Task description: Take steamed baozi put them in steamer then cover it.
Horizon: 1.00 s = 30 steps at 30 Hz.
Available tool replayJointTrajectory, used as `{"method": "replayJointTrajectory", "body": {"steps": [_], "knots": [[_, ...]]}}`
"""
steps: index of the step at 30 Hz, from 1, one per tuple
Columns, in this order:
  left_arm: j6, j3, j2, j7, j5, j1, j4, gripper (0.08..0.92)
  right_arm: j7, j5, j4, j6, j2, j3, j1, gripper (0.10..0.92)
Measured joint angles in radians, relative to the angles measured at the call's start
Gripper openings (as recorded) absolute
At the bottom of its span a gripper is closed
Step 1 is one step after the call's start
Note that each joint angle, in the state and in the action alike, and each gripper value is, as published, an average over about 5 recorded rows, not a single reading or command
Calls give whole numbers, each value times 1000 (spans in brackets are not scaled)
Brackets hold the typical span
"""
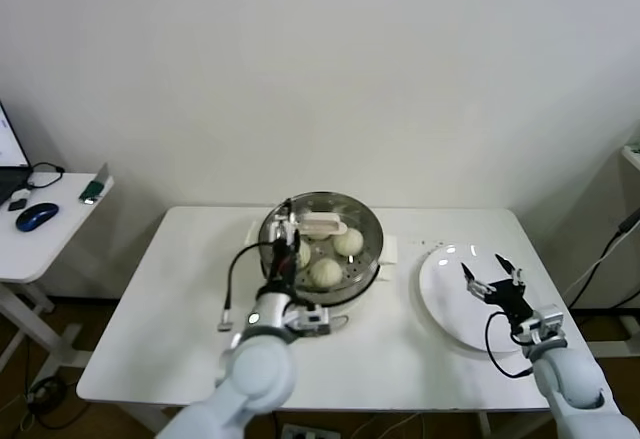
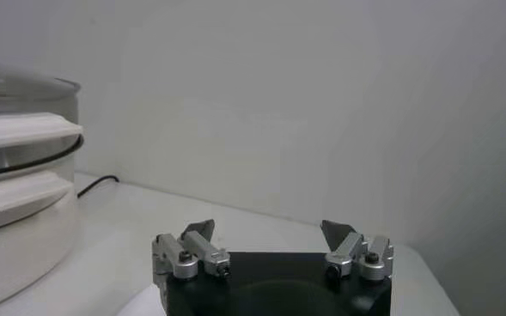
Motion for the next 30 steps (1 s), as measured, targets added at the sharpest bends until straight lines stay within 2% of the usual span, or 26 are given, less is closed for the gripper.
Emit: {"method": "replayJointTrajectory", "body": {"steps": [8,16,22,30], "knots": [[0,-182,47,-155,-241,133,-101,823,-10,-8,12,8,10,8,-12,823],[-50,-461,14,-274,-616,331,-128,823,-20,4,32,14,24,29,-38,823],[-280,-626,-40,-296,-899,442,-72,823,-24,7,47,16,40,41,-59,823],[-619,-735,-104,-287,-1157,513,28,823,-33,4,70,23,55,54,-81,823]]}}
